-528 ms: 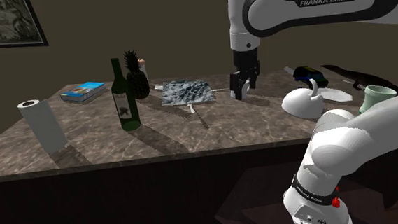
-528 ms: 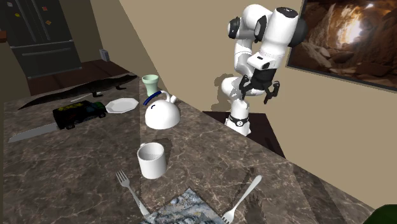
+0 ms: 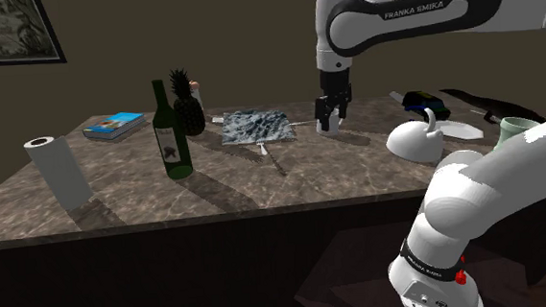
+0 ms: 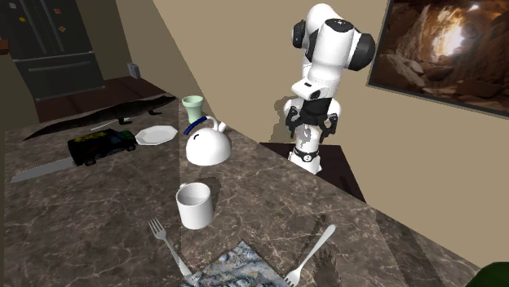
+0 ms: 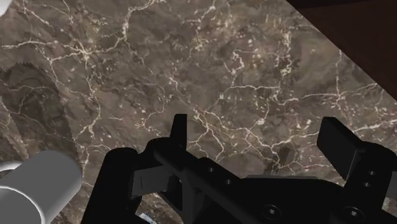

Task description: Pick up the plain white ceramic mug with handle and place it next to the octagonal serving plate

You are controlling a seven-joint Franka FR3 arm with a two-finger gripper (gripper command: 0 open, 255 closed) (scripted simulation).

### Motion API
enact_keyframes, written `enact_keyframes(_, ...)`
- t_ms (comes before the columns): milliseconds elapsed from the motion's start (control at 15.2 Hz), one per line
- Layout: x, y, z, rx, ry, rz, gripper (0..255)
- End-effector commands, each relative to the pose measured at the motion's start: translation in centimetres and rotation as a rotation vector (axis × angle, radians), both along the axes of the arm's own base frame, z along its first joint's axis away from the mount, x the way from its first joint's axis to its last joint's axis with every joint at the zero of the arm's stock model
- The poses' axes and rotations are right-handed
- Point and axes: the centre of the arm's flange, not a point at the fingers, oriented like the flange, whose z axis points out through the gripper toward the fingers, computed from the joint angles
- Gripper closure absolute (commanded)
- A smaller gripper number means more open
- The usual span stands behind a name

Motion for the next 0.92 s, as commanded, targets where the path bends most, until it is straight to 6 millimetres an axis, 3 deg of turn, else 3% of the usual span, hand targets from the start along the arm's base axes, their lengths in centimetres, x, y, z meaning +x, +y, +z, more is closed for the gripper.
enact_keyframes(0,1.1,-2.4,-0.7,0.006,-0.009,0.001,0)
enact_keyframes(858,8.8,-17.3,-5.2,0.050,-0.059,0.002,0)
